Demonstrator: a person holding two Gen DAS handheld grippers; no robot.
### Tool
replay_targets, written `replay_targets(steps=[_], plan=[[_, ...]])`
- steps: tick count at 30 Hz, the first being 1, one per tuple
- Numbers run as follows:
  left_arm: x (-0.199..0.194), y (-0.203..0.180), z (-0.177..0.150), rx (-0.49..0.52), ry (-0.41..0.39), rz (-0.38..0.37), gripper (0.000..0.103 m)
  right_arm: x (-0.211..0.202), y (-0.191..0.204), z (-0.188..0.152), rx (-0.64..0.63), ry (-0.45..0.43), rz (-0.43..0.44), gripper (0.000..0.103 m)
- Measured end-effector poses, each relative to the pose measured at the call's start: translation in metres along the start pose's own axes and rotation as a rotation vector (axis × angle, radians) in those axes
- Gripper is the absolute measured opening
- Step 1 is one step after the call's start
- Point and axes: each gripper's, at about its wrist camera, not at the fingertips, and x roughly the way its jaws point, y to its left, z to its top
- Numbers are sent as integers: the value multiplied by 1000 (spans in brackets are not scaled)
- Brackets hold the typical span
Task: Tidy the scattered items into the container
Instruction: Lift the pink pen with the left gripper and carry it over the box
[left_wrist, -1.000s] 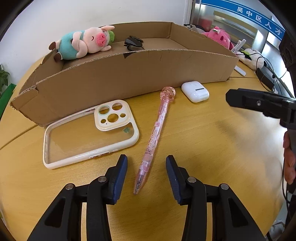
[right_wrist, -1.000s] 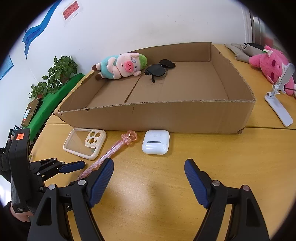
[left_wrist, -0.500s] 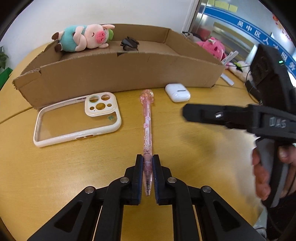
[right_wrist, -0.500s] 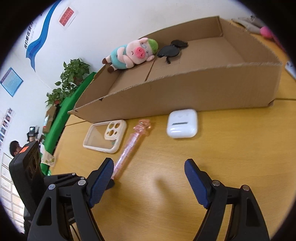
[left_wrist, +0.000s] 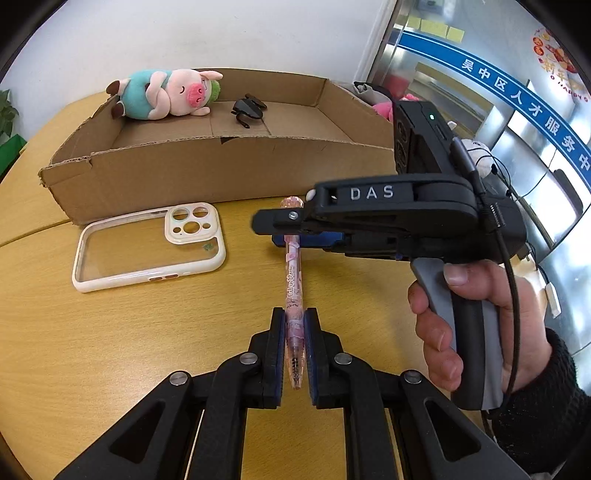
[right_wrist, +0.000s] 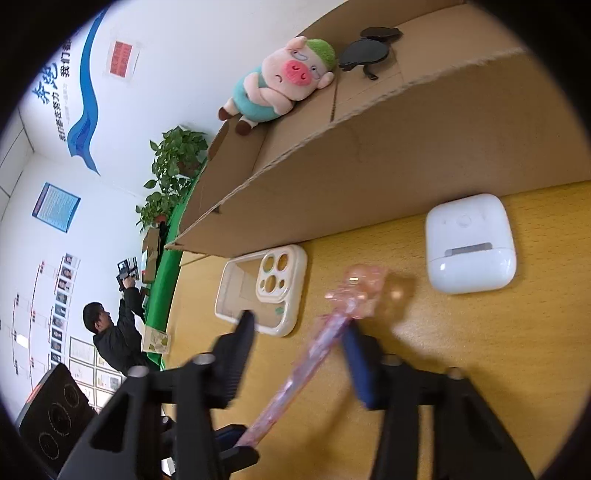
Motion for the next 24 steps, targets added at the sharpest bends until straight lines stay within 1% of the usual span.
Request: replay_targets(steps=[2, 5, 6, 9, 13, 16, 18, 20, 24], plan=[[-2, 1, 1, -9, -7, -18, 9, -4, -1, 0, 10, -7, 16, 21], [-4, -2, 4, -7, -23, -30, 9, -12, 8, 1, -22, -35, -4, 21], [-7, -3, 5, -8, -28, -38, 9, -17, 9, 2, -28, -48, 2, 20], [-15, -4, 10, -8, -53, -63, 9, -36, 21, 5, -49, -108, 36, 17], [-27, -12, 22, 1, -86, -92, 9, -61, 47, 13, -111, -170, 53, 14], [-32, -18, 41, 9, -112, -123, 9, -83, 72, 23, -175, -223, 53, 13], [-36, -24, 57, 14, -131, -157, 9, -97, 88, 34, -222, -263, 25, 13], [-39, -31, 74, 26, -151, -183, 9, -115, 98, 45, -256, -300, 2, 13], [-38, -44, 108, 46, -175, -231, 9, -141, 108, 72, -292, -342, -47, 13]])
